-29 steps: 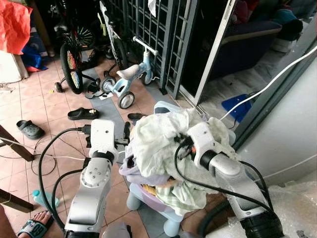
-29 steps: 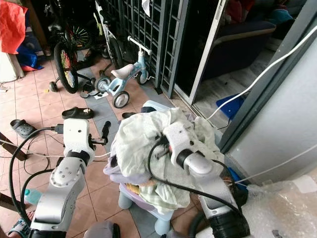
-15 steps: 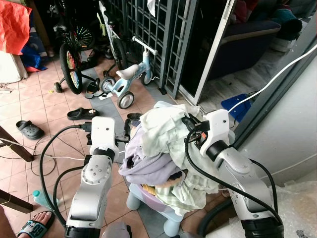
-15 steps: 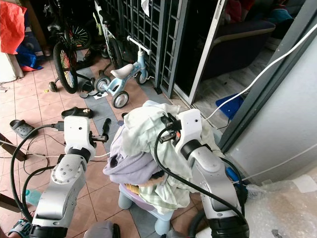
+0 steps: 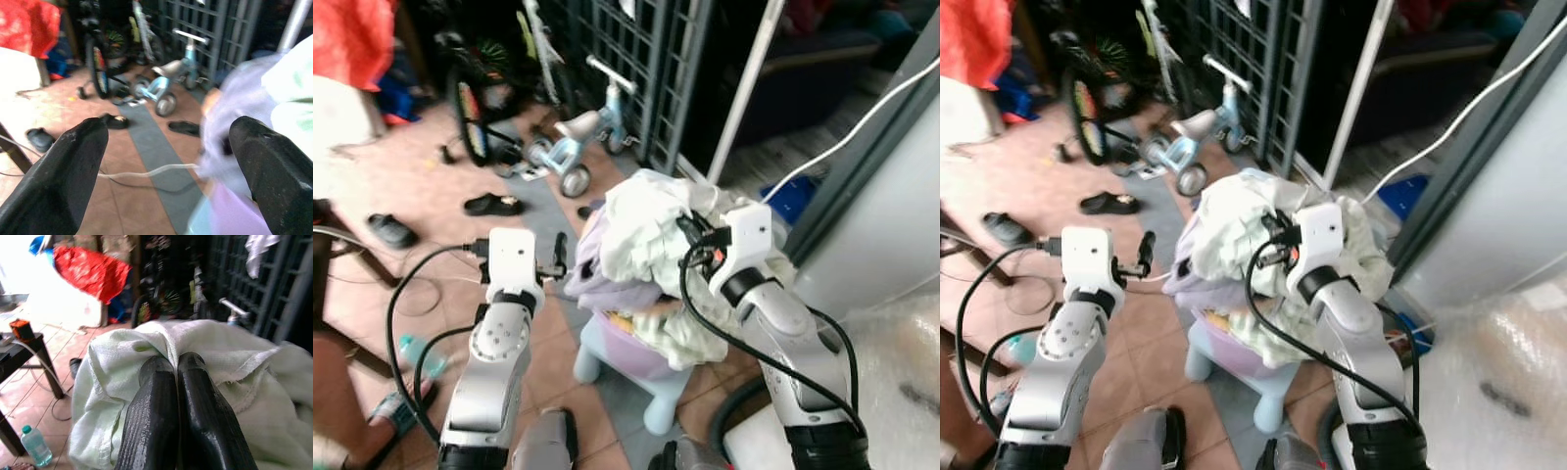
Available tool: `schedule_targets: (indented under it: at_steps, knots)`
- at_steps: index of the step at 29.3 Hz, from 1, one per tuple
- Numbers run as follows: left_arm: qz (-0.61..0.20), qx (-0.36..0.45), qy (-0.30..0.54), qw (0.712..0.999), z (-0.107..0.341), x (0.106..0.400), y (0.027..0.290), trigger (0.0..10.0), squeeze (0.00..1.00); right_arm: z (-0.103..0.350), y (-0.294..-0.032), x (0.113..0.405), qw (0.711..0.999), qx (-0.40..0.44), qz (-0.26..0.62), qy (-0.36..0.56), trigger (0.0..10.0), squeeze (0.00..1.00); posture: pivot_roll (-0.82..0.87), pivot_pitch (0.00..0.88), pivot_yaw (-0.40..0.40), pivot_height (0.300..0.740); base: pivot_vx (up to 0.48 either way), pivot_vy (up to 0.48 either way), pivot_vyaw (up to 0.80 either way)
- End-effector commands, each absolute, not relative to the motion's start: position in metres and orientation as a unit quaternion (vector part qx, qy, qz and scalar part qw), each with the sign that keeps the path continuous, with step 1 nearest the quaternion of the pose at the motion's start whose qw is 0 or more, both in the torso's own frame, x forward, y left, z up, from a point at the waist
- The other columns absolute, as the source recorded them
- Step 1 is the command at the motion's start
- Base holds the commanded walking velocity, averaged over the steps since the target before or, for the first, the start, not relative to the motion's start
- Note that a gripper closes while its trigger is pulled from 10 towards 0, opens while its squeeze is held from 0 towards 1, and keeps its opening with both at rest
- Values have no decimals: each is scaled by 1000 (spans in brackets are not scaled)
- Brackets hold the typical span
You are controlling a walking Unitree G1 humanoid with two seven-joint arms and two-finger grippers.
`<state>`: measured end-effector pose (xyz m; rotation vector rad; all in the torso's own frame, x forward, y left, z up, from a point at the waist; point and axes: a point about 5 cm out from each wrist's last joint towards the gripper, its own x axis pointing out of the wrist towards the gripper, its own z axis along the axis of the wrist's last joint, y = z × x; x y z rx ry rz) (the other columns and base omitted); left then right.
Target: Clothes washing
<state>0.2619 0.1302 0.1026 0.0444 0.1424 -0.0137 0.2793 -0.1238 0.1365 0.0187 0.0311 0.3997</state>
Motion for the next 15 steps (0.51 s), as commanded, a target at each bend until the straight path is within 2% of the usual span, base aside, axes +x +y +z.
schedule_targets:
  at_steps: [1,2,7,15]
  knots:
    - [-15,23,51,998,112,267,126,10000,0,144,-128,282,984,3,179,-1,10000,0,-16,0,-40,740,0,0,0]
    - [-15,23,51,998,112,267,126,10000,0,144,-128,282,984,3,179,-1,10000,0,-16,0,-40,740,0,0,0]
    - [-16,16,45,999,113,268,127,10000,0,150,-140,290,992,-10,125,-24,10000,0,-13,0,-44,740,0,0,-800]
    - [-14,6,39,999,120,273,128,10000,0,162,-151,302,995,-28,86,-49,10000,0,-19,0,-23,740,0,0,-800]
